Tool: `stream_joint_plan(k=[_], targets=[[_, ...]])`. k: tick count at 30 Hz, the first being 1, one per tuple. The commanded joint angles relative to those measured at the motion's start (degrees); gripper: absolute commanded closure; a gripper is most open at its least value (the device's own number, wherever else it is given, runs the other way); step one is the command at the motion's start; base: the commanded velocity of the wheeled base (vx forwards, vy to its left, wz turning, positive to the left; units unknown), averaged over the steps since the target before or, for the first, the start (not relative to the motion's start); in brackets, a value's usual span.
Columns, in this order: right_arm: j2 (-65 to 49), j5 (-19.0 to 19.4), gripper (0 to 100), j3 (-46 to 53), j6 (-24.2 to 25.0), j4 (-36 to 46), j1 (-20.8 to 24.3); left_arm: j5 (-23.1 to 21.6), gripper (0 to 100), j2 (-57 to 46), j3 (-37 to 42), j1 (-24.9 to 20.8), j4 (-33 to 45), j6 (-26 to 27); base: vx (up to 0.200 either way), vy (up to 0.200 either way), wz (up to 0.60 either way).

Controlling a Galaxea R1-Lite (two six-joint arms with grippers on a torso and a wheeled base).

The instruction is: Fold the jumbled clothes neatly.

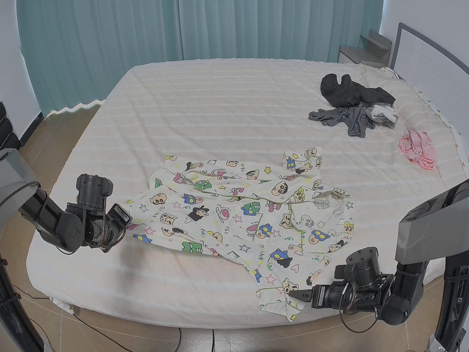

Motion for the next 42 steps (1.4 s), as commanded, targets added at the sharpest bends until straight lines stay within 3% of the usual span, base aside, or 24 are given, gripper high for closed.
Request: stream_joint_plan(k=[1, 16, 17, 25, 29, 35, 40, 42], targets=[[-0.9, 1.1, 0, -2.5, 0.1, 0.8, -1.7, -0.1, 100, -0.6, -0.1, 0.2, 0.0, 0.0, 0.0, 0.0, 0.0], [-0.1, 2.0, 0, -9.5, 1.3, 8.4, 2.3, -0.3, 100, 0.0, 0.0, 0.2, -0.1, 0.0, 0.0, 0.0, 0.0], [-0.2, 2.0, 100, -9.6, 1.4, 8.9, 2.3, -0.3, 100, 0.0, 0.0, 0.2, -0.1, 0.0, 0.0, 0.0, 0.0], [-2.8, 2.1, 100, -7.4, 2.3, 11.1, -1.6, -0.3, 100, -0.1, 0.6, 0.2, 0.0, 0.2, 0.0, 0.0, 0.0], [-5.3, 2.3, 100, -5.9, 6.6, 10.4, -2.7, -0.3, 100, -0.6, 1.7, 0.2, 0.3, 2.5, 0.0, 0.0, 0.0], [-12.6, 10.4, 100, -2.6, 8.9, 9.7, -5.7, -0.2, 100, -1.4, 3.9, 0.2, 0.3, 5.3, 0.0, 0.0, 0.0], [-13.2, 10.8, 100, -2.2, 8.9, 9.7, -6.0, -0.2, 100, -1.4, 4.2, 0.2, 0.3, 5.5, 0.0, 0.0, 0.0], [-14.6, 10.8, 100, -0.1, 8.4, 9.8, -8.0, -0.2, 100, -2.7, 7.4, 0.2, 0.4, 8.2, 0.0, 0.0, 0.0]])
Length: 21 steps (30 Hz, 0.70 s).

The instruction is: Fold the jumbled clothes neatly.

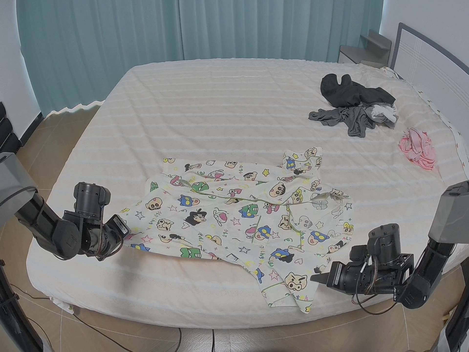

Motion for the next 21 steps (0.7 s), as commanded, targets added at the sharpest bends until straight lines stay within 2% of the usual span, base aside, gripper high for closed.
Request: stream_joint_plan(k=[1, 6, 8, 11, 19, 20, 21], targets=[[-3.2, 0.1, 100, 2.4, -0.5, 0.1, -2.4, 0.0, 100, -1.7, 4.0, -0.1, 0.1, 2.9, 0.0, 0.0, 0.0], [-3.2, 0.2, 100, 3.5, -1.9, 0.8, -4.8, 0.0, 100, -3.4, 7.2, -0.2, 0.1, 4.9, 0.0, 0.0, 0.0], [-3.2, 0.2, 100, 3.5, -1.9, 0.8, -4.8, 0.0, 100, -3.4, 7.2, -0.2, 0.1, 4.9, 0.0, 0.0, 0.0], [-1.4, 0.2, 100, 5.4, -5.2, 1.2, -5.0, -0.1, 100, -4.6, 11.0, -0.4, 1.1, 7.8, 0.0, 0.0, 0.0], [2.2, 0.2, 100, 4.5, -8.0, 0.5, -4.1, -1.4, 100, -4.4, 12.9, -0.9, 1.1, 8.0, 0.0, 0.0, 0.0], [2.2, 0.3, 0, 3.9, -8.4, 0.3, -3.6, -1.4, 100, -4.4, 12.8, -0.9, 1.0, 7.9, 0.0, 0.0, 0.0], [2.5, 0.2, 0, 3.6, -8.6, 0.3, -3.0, -1.4, 100, -4.4, 12.8, -0.9, 1.0, 7.9, 0.0, 0.0, 0.0]])
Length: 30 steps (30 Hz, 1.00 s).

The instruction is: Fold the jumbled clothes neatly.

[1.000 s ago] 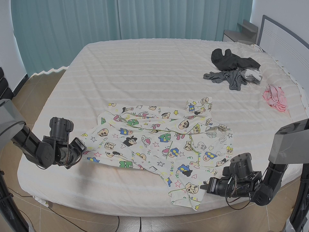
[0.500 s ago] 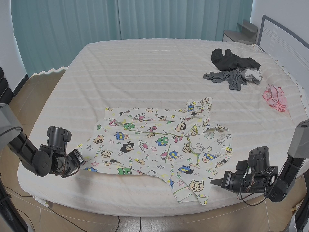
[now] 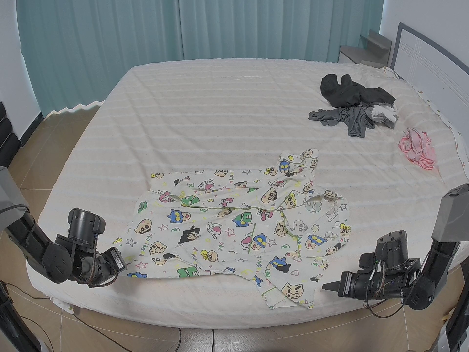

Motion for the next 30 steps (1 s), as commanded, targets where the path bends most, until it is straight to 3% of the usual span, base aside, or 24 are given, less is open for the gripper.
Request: stream_joint_plan(k=[1, 10, 20, 23, 24, 25, 30], targets=[[2.1, 0.0, 0, -1.4, -0.8, -0.2, 1.7, -0.1, 100, -0.2, 0.3, -0.1, -0.1, -0.1, 0.0, 0.0, 0.0], [4.1, -0.6, 0, -5.8, -1.6, -0.1, 6.8, -0.2, 100, 0.0, 0.1, -0.1, -0.4, -0.2, 0.0, 0.0, 0.0], [7.4, -0.8, 0, -13.3, -1.6, 3.3, 8.8, -0.9, 100, -0.1, -0.2, -0.3, -0.4, -0.3, 0.0, 0.0, 0.0], [9.0, -3.6, 0, -16.1, -2.2, 4.8, 11.0, -1.6, 100, -0.3, -0.1, -0.3, -0.4, -0.3, 0.0, 0.0, 0.0], [9.7, -4.7, 100, -16.8, -2.8, 4.9, 11.6, -1.7, 100, -0.3, -0.1, -0.3, -0.4, -0.3, 0.0, 0.0, 0.0], [10.6, -6.6, 100, -18.0, -4.1, 5.0, 12.4, -1.7, 100, -0.2, 0.0, -0.3, -0.3, -0.3, 0.0, 0.0, 0.0], [10.1, -8.1, 100, -19.5, -4.8, 9.8, 12.8, -1.7, 100, -0.4, 0.3, -0.2, -0.3, -0.3, 0.0, 0.0, 0.0]])
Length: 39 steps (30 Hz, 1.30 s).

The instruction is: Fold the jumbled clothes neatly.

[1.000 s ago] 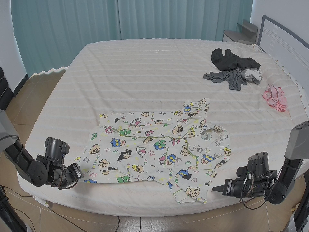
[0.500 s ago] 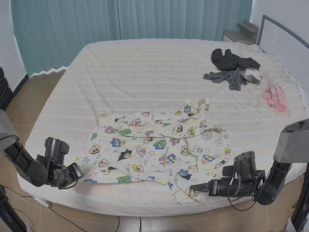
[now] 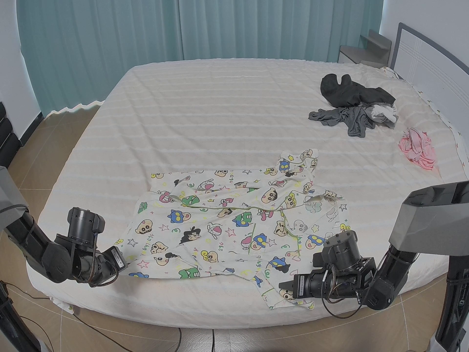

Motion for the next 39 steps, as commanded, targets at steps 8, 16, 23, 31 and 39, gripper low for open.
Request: stream_joint_plan(k=[8, 16, 23, 31, 39], targets=[[-4.5, -0.1, 100, 4.5, -0.6, 0.2, -3.8, 0.0, 100, -3.5, 2.5, 0.0, 0.4, 0.4, 0.0, 0.0, 0.0], [-8.8, 11.0, 100, 13.0, -0.9, -5.7, -9.1, -0.1, 100, -5.7, 4.0, -0.1, 7.1, 6.9, 0.0, 0.0, 0.0], [-8.1, 12.3, 100, 14.0, -1.0, -4.9, -9.6, -1.2, 100, -5.5, 3.8, -0.8, 14.8, 10.4, 0.0, 0.0, 0.0], [-7.9, 13.4, 100, 14.6, -1.0, -1.7, -9.1, -2.4, 100, -5.3, 4.2, -1.6, 14.8, 10.3, 0.0, 0.0, 0.0], [-8.3, 13.3, 0, 16.0, -1.8, -1.6, -9.8, -2.5, 0, -5.0, 5.3, -1.5, 14.5, 9.8, 0.0, 0.0, 0.0]])
